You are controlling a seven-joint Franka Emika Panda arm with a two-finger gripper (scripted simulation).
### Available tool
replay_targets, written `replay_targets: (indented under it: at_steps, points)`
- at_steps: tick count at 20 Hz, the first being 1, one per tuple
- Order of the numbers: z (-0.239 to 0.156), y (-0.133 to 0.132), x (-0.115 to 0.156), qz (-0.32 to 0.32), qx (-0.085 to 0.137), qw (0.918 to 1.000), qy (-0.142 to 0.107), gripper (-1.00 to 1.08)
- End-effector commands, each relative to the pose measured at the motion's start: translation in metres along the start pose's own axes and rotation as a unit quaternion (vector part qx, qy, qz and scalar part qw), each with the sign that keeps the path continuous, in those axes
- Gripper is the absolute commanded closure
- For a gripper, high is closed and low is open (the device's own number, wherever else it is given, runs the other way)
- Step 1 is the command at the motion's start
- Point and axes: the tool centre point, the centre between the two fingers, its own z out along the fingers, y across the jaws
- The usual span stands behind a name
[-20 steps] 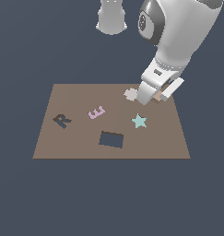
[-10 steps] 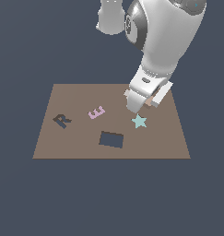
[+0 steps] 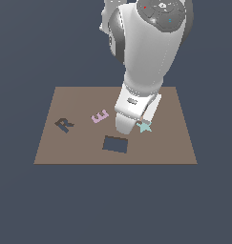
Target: Insert a designated object into the corresponding slot on a board.
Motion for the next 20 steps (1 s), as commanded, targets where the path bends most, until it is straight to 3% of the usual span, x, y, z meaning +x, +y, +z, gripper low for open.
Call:
replay_targets:
  at_steps: [1, 11, 20]
  points:
    - [-0.001, 0.021, -0.006, -0.026, 0.0, 0.9997, 0.0, 1.08]
    - [-0.004, 0.086, -0.013, -0.106, 0.0, 0.9943, 0.0, 1.08]
    - [-0.005, 0.115, -0.012, -0.142, 0.0, 0.9899, 0.0, 1.08]
